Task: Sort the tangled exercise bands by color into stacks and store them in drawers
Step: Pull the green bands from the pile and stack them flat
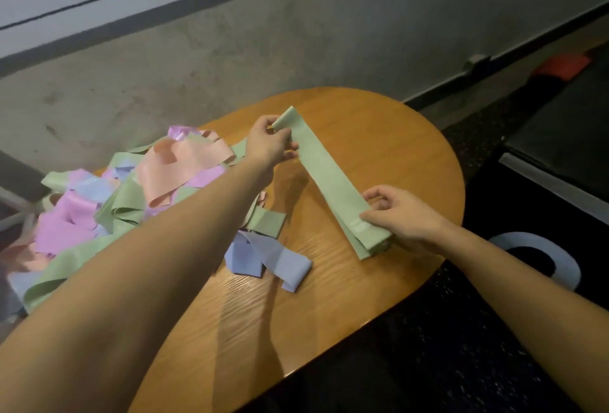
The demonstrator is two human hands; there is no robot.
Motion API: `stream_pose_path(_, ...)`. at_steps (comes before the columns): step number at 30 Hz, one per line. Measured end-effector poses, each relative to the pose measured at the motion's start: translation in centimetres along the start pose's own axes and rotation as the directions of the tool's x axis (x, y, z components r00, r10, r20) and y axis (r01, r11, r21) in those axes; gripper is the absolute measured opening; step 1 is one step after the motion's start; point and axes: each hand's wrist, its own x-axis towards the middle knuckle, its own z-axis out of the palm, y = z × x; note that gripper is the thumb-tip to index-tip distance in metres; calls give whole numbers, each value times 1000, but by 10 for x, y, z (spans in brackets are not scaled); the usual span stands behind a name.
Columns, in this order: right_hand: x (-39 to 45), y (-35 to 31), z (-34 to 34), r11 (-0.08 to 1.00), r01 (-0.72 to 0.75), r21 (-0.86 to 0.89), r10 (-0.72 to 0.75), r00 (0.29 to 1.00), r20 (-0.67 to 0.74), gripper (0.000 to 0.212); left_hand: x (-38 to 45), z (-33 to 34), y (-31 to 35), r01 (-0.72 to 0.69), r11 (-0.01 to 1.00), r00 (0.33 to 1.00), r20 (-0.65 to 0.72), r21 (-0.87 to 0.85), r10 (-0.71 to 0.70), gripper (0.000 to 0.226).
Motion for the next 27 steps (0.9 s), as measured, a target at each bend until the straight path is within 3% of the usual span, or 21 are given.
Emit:
stream_pose_path(4,9,2,3,999,-14,-29,16,996,86,37,24,11,-21,25,990,1000,-13,138,-24,21)
stream_pose_path(9,19,18,3,908,104,-407,-86,994,63,59,37,23,-39,34,944,999,-9,328,-33,27)
stream_pose_path(14,18,31,-7,763,298,-573,-259,954,152,23,42,31,-48,11,902,999,31,431,-27,33)
stream_pose_path(18,17,48,-10,685,401,-608,-395,906,152,21,48,30,-50,2,886,1000,23,464,-14,32)
stream_pose_path(23,10,60,-18,651,508,-564,-462,855,236,40,53,30,-51,-9,876,999,34,483,-8,39)
stream_pose_path(27,11,67,-21,644,537,-545,-461,841,284,42,56,31,-51,-128,764,991,117,633,70,43)
